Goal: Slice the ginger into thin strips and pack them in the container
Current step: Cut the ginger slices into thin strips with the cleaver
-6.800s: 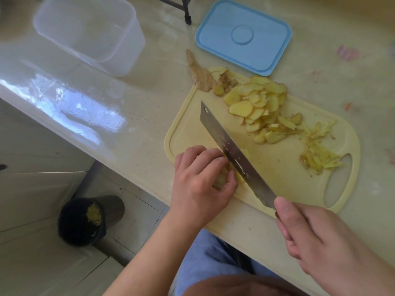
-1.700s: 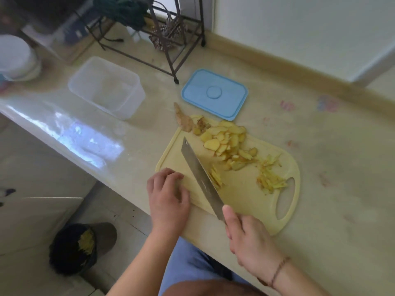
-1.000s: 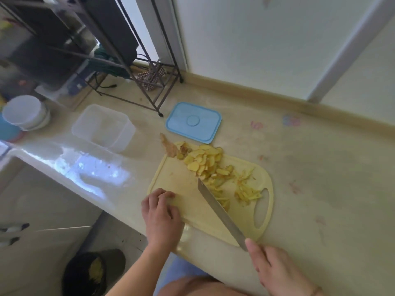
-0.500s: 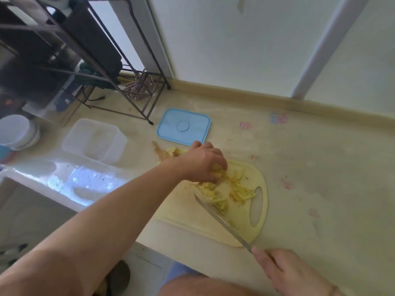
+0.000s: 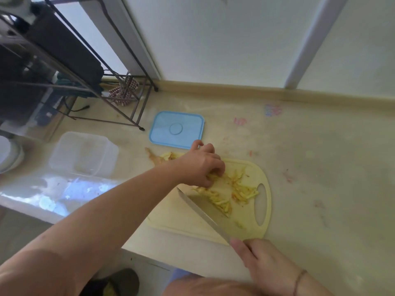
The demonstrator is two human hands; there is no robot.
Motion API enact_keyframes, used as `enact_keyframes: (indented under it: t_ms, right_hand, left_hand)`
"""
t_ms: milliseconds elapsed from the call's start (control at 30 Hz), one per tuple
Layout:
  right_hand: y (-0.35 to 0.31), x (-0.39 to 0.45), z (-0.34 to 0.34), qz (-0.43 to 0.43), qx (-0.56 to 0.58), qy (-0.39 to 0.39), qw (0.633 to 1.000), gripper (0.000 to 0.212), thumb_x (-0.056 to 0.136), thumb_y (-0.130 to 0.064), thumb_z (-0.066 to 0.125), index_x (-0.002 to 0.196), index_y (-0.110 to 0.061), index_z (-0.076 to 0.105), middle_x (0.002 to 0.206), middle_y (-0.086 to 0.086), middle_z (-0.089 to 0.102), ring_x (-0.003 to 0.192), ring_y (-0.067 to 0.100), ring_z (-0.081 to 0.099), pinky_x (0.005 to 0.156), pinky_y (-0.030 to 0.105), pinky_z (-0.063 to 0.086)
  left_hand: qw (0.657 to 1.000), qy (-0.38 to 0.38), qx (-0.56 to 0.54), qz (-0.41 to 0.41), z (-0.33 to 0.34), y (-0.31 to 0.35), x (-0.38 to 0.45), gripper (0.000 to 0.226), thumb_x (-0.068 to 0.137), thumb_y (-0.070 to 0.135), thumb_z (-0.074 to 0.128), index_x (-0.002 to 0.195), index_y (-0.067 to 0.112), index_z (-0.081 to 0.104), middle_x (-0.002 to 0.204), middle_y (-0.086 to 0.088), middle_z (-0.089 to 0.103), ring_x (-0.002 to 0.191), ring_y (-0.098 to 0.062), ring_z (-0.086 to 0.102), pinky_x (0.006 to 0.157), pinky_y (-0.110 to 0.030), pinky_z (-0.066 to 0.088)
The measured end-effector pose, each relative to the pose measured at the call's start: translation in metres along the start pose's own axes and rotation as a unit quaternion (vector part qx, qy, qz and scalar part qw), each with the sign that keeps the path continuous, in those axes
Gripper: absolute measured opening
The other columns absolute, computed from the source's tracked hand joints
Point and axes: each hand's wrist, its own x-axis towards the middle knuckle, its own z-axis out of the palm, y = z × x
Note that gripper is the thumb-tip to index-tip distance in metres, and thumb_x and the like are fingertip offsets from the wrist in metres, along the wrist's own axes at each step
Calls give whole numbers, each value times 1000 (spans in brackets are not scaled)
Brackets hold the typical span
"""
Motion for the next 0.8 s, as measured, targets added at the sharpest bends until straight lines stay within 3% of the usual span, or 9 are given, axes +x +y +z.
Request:
enact_keyframes:
  t_ms: [200, 367, 500, 633, 800]
  right_hand:
    - [7, -7, -10, 35, 24, 14, 999, 64, 80, -72, 26, 63, -15, 50, 55, 0, 54, 52, 5, 49, 66, 29, 46]
    - [17, -18, -26, 86, 93, 21, 992, 58, 78, -69, 33, 59, -16, 49, 45, -5, 49, 45, 8, 49, 53, 19, 41]
    - [19, -20, -39, 118, 150, 8, 982, 56, 79, -67, 37, 64, -14, 46, 49, 0, 38, 43, 16, 36, 42, 22, 32]
    - [20, -19, -49, 156, 172, -17, 973, 61, 75, -76, 37, 69, -15, 44, 58, 6, 34, 45, 16, 27, 42, 22, 22]
    - [23, -22, -48, 158, 192, -27, 968, 63, 73, -76, 38, 70, -13, 44, 55, 5, 33, 43, 16, 24, 43, 22, 20]
  left_hand:
    - [999, 28, -20, 14, 2, -13, -9, 27, 77, 27, 68, 104, 28, 66, 93, 14, 62, 108, -14, 41, 97, -36, 18]
    - [981, 29, -170, -87, -5, -23, -20, 26, 80, 20, 72, 106, 26, 71, 99, 8, 64, 108, -11, 45, 99, -38, 37]
    - [964, 38, -231, -124, -6, -19, -26, 27, 80, 19, 74, 107, 26, 71, 103, 1, 57, 104, -11, 51, 91, -36, 50]
    - [972, 60, -192, -124, -1, -12, -27, 29, 81, 21, 74, 110, 24, 71, 103, 4, 55, 101, -8, 44, 99, -34, 39]
    - [991, 64, -94, -77, 6, -9, -32, 32, 78, 28, 72, 110, 32, 69, 100, 7, 64, 109, -9, 42, 108, -43, 21]
